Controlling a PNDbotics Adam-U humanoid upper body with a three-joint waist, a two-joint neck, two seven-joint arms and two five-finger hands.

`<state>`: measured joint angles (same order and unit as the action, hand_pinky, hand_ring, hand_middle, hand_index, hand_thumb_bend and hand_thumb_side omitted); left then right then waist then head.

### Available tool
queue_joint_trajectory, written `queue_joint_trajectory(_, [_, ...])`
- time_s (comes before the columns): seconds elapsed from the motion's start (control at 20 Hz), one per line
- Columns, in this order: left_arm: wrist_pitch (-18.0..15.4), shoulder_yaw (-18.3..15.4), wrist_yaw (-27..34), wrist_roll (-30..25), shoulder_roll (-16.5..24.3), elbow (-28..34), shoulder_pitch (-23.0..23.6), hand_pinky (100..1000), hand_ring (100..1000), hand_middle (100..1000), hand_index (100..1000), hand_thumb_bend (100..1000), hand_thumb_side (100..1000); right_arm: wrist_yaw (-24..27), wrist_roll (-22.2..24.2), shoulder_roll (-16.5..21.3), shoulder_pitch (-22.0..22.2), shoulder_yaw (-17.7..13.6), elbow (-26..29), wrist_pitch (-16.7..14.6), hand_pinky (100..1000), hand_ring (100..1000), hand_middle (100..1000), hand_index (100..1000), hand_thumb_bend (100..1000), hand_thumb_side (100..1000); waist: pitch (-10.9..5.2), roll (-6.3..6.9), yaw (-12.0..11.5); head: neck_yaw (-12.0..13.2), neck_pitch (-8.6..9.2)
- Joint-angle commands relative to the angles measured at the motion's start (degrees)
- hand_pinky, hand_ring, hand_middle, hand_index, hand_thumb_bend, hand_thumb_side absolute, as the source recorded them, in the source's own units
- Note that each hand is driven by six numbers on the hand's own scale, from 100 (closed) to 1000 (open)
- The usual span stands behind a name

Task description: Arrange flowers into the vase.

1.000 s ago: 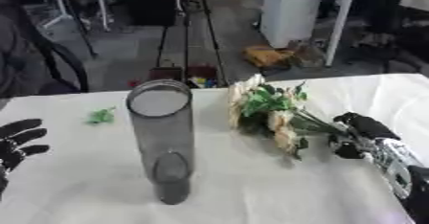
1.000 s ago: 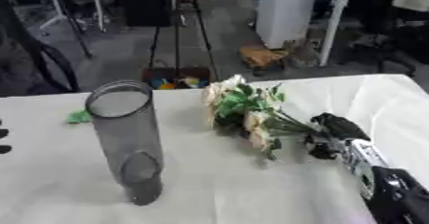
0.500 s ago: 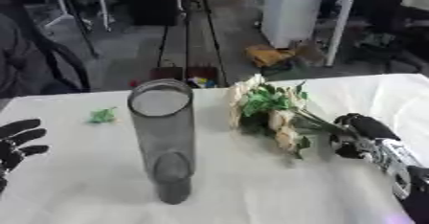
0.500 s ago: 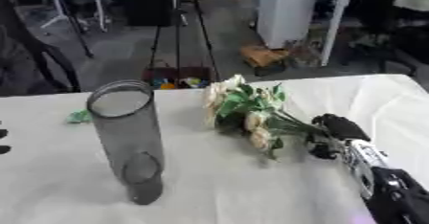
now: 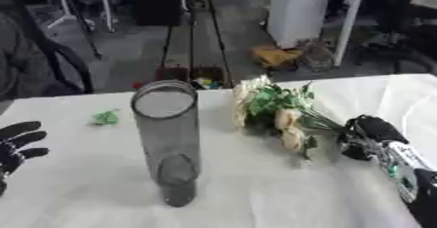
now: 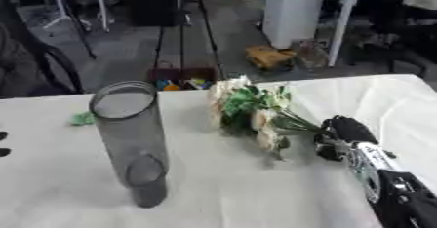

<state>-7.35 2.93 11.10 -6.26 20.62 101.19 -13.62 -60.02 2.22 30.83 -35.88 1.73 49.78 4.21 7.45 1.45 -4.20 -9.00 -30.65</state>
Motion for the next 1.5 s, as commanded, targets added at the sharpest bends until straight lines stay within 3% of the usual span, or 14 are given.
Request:
queue_joint_trajectory(0.05, [-0.13, -0.19, 0.33, -0.12, 0.57, 0.81, -0.78, 758, 827, 793, 821, 1000, 774, -0.51, -1.1, 0.96, -0.55, -0.5, -0.38, 0.7, 431, 560, 448, 607, 100, 316, -0.47, 0.15, 0.06, -0.12, -0.22])
queue_joint_trajectory(0.55, [-0.13, -0.22, 0.35, -0.14, 0.53, 0.8, -0.8, 758, 827, 792, 821, 1000, 774, -0.35, -6.07, 0.86, -0.4, -0.77, -0.94, 2.97, 274, 458, 306, 451, 100, 303, -0.4, 0.21, -0.02, -0.09, -0.25])
queue_joint_trajectory(0.9, [-0.11, -0.23, 0.42, -0.13, 0.48, 0.8, -0.78, 759, 827, 792, 821, 1000, 774, 0.35, -10.18, 0.65, -0.23, -1.07, -1.8, 4.2, 109, 340, 193, 340, 100, 324, -0.44, 0.28, -0.03, -0.07, -0.21])
queue_joint_trajectory(1.05, [-0.11, -0.25, 0.44, -0.13, 0.47, 0.79, -0.78, 759, 827, 792, 821, 1000, 774, 0.76, -12.13, 0.54, -0.15, -1.24, -2.27, 4.7, 100, 296, 162, 309, 100, 337, -0.46, 0.31, -0.01, 0.0, -0.23])
queue_joint_trajectory(1.3, [-0.11, -0.27, 0.49, -0.1, 0.46, 0.78, -0.74, 759, 827, 792, 821, 1000, 774, 1.84, -15.66, 0.43, -0.02, -1.54, -2.88, 5.28, 100, 145, 101, 252, 100, 441, -0.52, 0.41, 0.06, 0.01, -0.26])
queue_joint_trajectory(1.5, [-0.1, -0.26, 0.54, -0.12, 0.41, 0.77, -0.71, 759, 827, 792, 821, 1000, 774, 2.97, -18.79, 0.33, 0.11, -1.82, -3.29, 5.67, 100, 100, 100, 223, 100, 547, -0.57, 0.49, 0.11, 0.04, -0.31])
